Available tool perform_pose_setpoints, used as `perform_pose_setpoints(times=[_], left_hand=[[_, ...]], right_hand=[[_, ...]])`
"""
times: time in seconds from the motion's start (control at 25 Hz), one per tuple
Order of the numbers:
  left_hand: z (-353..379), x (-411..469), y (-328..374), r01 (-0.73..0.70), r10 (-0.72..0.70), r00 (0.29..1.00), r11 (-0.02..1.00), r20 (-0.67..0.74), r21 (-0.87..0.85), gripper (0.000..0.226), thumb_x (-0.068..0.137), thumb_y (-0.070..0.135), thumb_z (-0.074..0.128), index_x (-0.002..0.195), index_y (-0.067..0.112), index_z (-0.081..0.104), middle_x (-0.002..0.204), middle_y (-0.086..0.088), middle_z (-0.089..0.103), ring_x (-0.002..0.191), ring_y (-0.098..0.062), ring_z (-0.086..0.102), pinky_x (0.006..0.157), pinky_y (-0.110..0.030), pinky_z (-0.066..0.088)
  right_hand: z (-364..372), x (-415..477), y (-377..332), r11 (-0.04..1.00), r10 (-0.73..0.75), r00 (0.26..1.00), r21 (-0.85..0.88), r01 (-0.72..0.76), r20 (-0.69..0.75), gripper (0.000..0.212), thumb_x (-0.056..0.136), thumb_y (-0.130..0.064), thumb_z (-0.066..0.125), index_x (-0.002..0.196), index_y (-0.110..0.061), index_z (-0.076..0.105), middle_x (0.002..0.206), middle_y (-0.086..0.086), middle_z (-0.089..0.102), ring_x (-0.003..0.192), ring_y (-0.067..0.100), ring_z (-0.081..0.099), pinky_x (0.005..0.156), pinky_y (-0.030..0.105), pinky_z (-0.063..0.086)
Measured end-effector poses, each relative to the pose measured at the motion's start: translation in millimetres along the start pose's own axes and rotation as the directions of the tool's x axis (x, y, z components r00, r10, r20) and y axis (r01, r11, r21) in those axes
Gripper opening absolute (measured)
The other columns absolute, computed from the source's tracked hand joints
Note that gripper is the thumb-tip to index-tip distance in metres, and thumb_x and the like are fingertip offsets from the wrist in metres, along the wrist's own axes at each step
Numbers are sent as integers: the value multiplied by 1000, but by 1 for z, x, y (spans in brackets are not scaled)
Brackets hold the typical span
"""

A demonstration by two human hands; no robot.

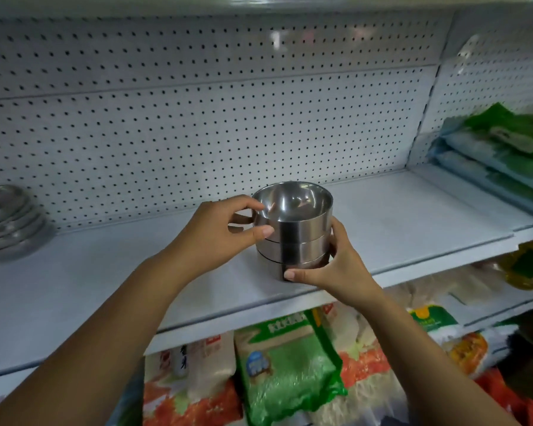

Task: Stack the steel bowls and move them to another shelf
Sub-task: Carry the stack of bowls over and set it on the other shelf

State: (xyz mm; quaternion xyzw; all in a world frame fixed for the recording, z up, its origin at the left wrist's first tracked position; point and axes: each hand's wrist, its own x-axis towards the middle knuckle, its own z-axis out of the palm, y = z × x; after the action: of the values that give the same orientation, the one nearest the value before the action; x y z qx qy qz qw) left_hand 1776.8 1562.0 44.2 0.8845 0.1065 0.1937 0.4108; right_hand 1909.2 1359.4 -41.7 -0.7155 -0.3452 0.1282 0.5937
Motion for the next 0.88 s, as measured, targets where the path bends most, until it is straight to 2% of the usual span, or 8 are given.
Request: perform_pose_setpoints(times=[0.08, 0.16, 0.36, 0.52, 0.64, 0.72, 0.84, 0.88], left_hand=[[13, 32, -6, 35, -35, 999, 999, -25, 7, 36, 82, 38, 83, 116, 37, 71, 119, 21, 69, 106, 2, 69, 96, -30, 57], [27, 61, -13, 54, -54, 998, 998, -43, 17, 37, 84, 35, 82, 119, 33, 70, 119, 21, 69, 107, 4, 68, 97, -28, 57], [56, 116, -34, 71, -64, 992, 996, -107, 62, 29, 88, 23, 80, 115, 30, 71, 116, 16, 71, 105, 4, 69, 98, -32, 57], [69, 150, -47, 71, -52, 991, 985, -120, 157, 35, 91, 31, 76, 124, 34, 67, 126, 10, 69, 113, -3, 67, 101, -40, 56], [73, 168, -48, 76, -51, 994, 963, -100, 260, 51, 93, 41, 71, 141, 43, 52, 139, 11, 63, 123, -7, 61, 105, -43, 52], [74, 176, -48, 99, -77, 994, 929, -73, 358, 63, 95, 43, 68, 151, 46, 38, 152, 11, 52, 135, -9, 52, 110, -42, 47], [74, 184, -51, 107, -98, 994, 863, -45, 494, 76, 98, 43, 64, 160, 44, 20, 163, 9, 37, 146, -15, 41, 116, -41, 40], [74, 184, -52, 108, -102, 994, 850, -41, 515, 78, 98, 42, 63, 161, 43, 16, 164, 8, 35, 147, -15, 39, 117, -40, 39]], right_hand=[[-15, 34, 17, 1000, -9, 1000, 0, 9, 24, 115, 60, -16, 102, 151, -33, 33, 130, -17, 59, 111, -12, 60, 86, 14, 56], [-27, 69, 37, 999, -27, 998, -28, 29, 58, 119, 59, -23, 103, 152, -36, 30, 133, -23, 55, 114, -12, 58, 87, 17, 56], [-44, 135, 81, 998, -33, 996, -46, 37, 85, 122, 57, -35, 102, 151, -42, 25, 136, -24, 53, 121, -2, 59, 90, 22, 57], [-52, 174, 99, 1000, -6, 993, -8, 7, 117, 121, 61, -28, 102, 150, -41, 21, 135, -23, 51, 114, -15, 57, 79, 10, 54], [-55, 203, 106, 1000, 16, 993, 7, -17, 114, 117, 62, -21, 101, 147, -41, 23, 137, -18, 52, 116, -9, 58, 77, 10, 54], [-56, 221, 111, 999, 25, 994, -28, -22, 105, 118, 58, -28, 103, 147, -38, 26, 141, -12, 51, 124, 3, 58, 85, 17, 57], [-56, 243, 110, 990, 57, 992, -132, -42, 113, 139, 42, -59, 101, 153, -36, 20, 147, -4, 45, 136, 20, 50, 106, 45, 54], [-57, 249, 109, 986, 71, 990, -157, -51, 122, 143, 40, -62, 99, 155, -35, 18, 149, -2, 44, 137, 22, 49, 109, 48, 51]])
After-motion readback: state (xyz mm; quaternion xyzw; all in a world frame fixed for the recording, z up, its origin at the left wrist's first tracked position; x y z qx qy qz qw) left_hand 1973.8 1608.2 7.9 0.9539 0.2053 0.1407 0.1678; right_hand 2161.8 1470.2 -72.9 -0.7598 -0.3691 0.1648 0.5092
